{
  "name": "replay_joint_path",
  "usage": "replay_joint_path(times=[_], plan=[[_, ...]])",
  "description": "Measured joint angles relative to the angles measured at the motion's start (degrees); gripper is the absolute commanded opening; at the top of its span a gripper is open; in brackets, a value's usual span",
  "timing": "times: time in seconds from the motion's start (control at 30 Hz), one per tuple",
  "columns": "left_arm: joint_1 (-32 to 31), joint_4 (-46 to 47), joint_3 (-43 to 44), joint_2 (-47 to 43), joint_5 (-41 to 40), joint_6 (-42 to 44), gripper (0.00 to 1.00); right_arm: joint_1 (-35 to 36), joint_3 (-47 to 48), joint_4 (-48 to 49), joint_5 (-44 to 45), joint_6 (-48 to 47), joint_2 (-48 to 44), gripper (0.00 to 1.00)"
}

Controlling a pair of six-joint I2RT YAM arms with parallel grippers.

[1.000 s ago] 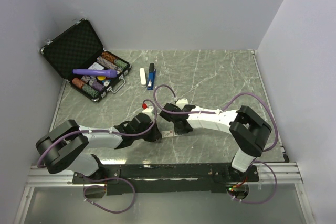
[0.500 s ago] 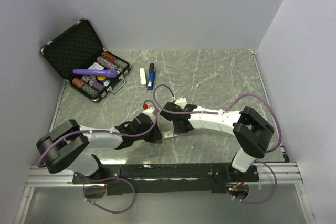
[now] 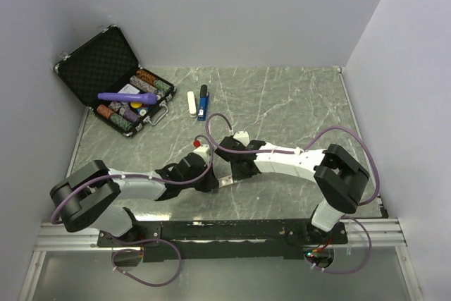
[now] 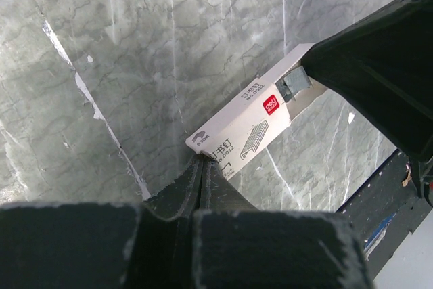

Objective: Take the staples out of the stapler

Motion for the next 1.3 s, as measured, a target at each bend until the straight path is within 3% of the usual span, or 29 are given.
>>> replay_joint_path(times=[0.77, 0.93, 1.3], plan=[[-0.7, 0.0, 2.6, 2.9, 0.7, 0.3, 0.01, 0.0, -4.5, 3.0, 0.2, 0.5, -0.2, 0.0], [-0.8, 0.0, 2.8, 3.1, 0.8, 0.5, 0.01, 0.0, -6.4, 4.2, 0.5, 1.6, -1.7, 0.13], [-1.0, 0.1, 3.2, 3.5, 0.9, 1.3, 0.01, 0.0, -8.2, 2.5, 1.2, 3.1, -5.6, 0.24]])
